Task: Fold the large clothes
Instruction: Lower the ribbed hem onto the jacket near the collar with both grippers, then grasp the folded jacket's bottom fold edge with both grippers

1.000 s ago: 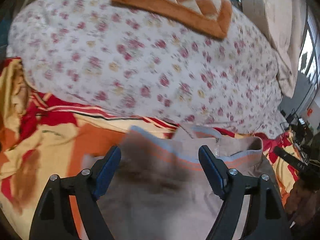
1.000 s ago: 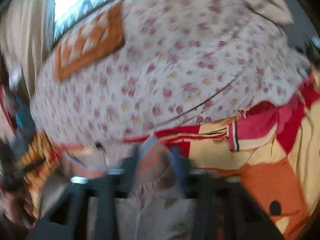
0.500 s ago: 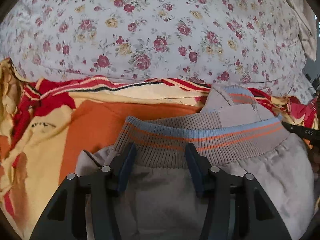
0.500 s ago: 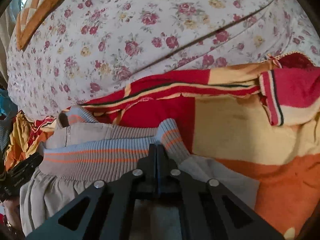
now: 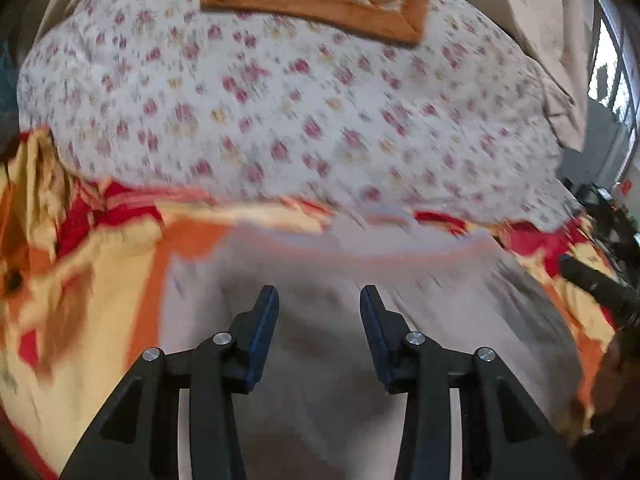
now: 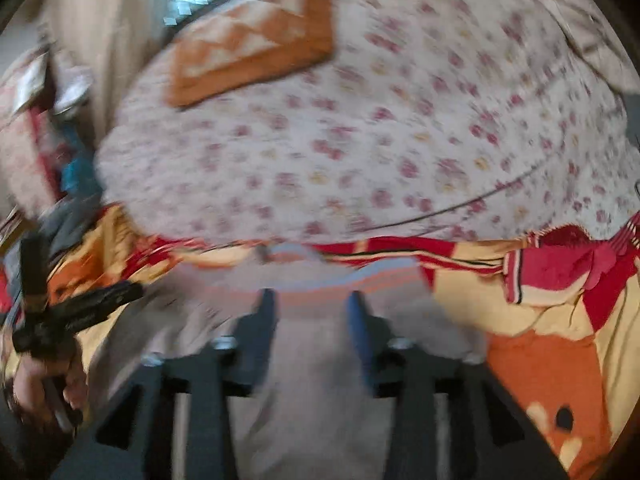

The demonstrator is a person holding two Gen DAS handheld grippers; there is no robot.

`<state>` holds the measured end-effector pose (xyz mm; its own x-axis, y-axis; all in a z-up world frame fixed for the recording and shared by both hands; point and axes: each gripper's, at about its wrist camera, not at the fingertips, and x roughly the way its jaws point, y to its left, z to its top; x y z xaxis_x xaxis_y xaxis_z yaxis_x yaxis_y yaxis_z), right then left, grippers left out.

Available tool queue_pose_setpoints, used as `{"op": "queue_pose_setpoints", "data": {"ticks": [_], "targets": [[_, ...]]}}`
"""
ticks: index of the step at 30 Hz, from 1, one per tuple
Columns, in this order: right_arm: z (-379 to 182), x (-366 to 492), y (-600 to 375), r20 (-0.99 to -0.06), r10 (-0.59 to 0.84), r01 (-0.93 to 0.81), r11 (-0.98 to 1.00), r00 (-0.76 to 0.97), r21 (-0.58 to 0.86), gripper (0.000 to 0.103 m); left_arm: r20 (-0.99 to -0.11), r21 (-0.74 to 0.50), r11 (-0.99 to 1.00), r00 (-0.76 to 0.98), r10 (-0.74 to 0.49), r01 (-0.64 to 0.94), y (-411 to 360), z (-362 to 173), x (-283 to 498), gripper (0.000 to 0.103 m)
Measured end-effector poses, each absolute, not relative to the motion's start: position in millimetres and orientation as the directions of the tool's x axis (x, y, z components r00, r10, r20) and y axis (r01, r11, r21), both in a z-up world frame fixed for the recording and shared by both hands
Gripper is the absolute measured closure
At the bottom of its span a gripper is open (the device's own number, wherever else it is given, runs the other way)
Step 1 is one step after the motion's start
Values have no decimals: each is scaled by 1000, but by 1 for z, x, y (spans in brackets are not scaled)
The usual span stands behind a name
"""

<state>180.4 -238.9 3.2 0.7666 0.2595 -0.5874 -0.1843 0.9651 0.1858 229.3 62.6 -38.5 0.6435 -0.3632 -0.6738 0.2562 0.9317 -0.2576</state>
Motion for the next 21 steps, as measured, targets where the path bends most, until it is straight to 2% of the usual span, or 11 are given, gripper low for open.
{"op": "queue_pose_setpoints", "data": {"ticks": [2,4,6,7,9,11,14,16,19,21], "targets": [[-9,167,-230,-633,221,-163,975,741,149,54,-720,-254,933,594,-358,254,52,-57,213,73],[-30,168,-227,-725,168,-131,986,668,108,53,-781,-123,955,568,-262,272,33,-83,208,73],[-62,180,-233,-831,79,-67,996,550,51,49,-761,-32,956,613,-212,291,21,-82,204,72],[-68,182,-238,-847,83,-57,996,526,62,51,-765,-46,958,607,-215,282,20,-78,204,72],[-53,174,-241,-820,82,-39,997,567,73,54,-758,-114,959,600,-253,261,28,-69,197,72],[-29,152,-244,-745,77,-25,996,663,81,53,-743,-179,959,608,-278,219,39,-57,185,73],[-1,123,-237,-627,140,-98,990,766,102,53,-717,-231,959,637,-283,167,52,-40,168,72],[8,102,-221,-588,188,-159,982,787,102,48,-731,-242,966,637,-244,92,60,-41,158,72],[-10,101,-199,-652,219,-215,973,726,87,45,-798,-250,968,564,-210,6,64,-65,161,72],[-34,108,-188,-748,180,-218,975,639,48,45,-830,-216,976,527,-183,0,58,-84,168,70]]}}
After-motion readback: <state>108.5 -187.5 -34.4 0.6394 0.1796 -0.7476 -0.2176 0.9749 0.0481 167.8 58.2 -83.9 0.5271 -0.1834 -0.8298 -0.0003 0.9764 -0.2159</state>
